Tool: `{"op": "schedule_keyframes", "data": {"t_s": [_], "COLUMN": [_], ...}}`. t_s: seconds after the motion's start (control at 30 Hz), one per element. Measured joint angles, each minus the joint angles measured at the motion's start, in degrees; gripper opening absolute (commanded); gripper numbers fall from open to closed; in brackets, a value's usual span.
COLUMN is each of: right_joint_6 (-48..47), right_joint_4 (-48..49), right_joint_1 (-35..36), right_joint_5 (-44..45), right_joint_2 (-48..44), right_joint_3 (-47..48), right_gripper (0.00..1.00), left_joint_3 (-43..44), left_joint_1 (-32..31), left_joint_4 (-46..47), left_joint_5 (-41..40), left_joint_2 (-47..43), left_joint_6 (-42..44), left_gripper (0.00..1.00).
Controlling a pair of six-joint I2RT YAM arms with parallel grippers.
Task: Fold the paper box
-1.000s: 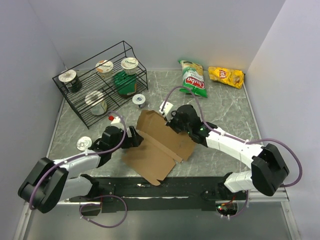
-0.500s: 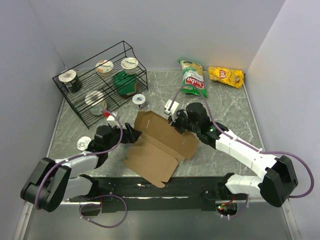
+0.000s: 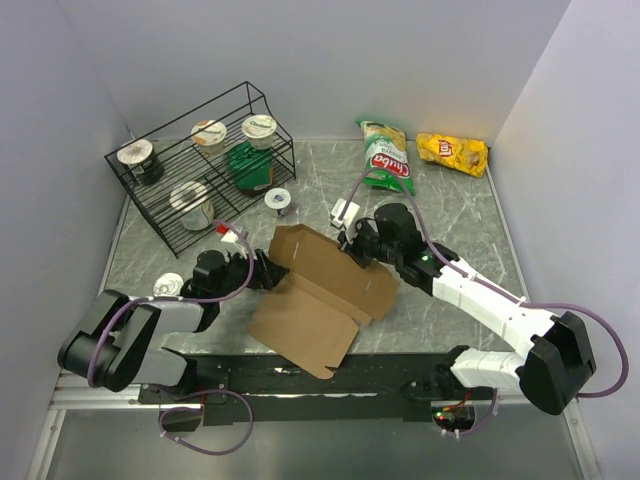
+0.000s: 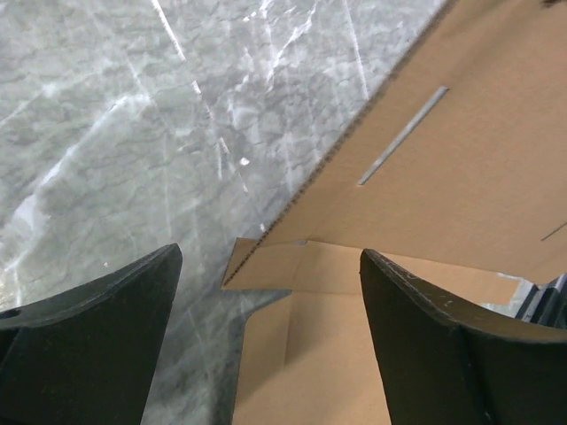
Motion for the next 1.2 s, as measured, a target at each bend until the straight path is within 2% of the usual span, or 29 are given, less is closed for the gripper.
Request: {"op": "schedule_keyframes", "data": {"t_s": [0.17, 0.33, 0.43, 0.57, 0.73, 0.8, 0.9, 1.1, 1.2], "right_joint_6": [0.2, 0.2, 0.2, 0.2, 0.2, 0.2, 0.2, 0.5, 1.3], "right_joint_4": [-0.1, -0.2, -0.2, -0.2, -0.2, -0.3, -0.4, -0.6, -0.2], "right_joint_1": [-0.6, -0.8, -0.9, -1.0, -1.4, -1.4, -1.4, -1.4, -1.4], "right_joint_5": [-0.2, -0.7, -0.8, -0.7, 0.1, 0.3, 0.6, 2.4, 4.2], "right_joint_2": [0.0, 0.0, 0.0, 0.0, 0.0, 0.0, 0.0, 0.0, 0.0], "right_joint_3": [0.0, 0.0, 0.0, 0.0, 0.0, 0.0, 0.0, 0.0, -0.1], "right_gripper": [0.00, 0.00, 0.00, 0.00, 0.00, 0.00, 0.00, 0.00, 0.00], "left_joint_3": [-0.7, -0.7, -0.7, -0.7, -0.7, -0.7, -0.7, 0.9, 2.2], "left_joint_1": [0.0, 0.0, 0.0, 0.0, -0.2, -1.0, -2.8, -8.6, -11.5], "left_joint_4": [4.6, 6.6, 7.6, 8.6, 8.7, 8.5, 8.0, 4.0, 1.8], "left_joint_5": [1.8, 3.5, 4.0, 3.9, 2.9, 1.7, -1.2, -9.7, -14.1], "left_joint_2": [2.3, 5.4, 6.3, 6.8, 7.2, 7.5, 7.8, 7.8, 7.7], "left_joint_6": [-0.8, -1.0, -1.2, -2.1, -2.8, -3.2, -3.7, -6.8, -8.5], "left_gripper": [0.67, 0.62, 0.55, 0.39, 0.31, 0.27, 0.15, 0.09, 0.03]}}
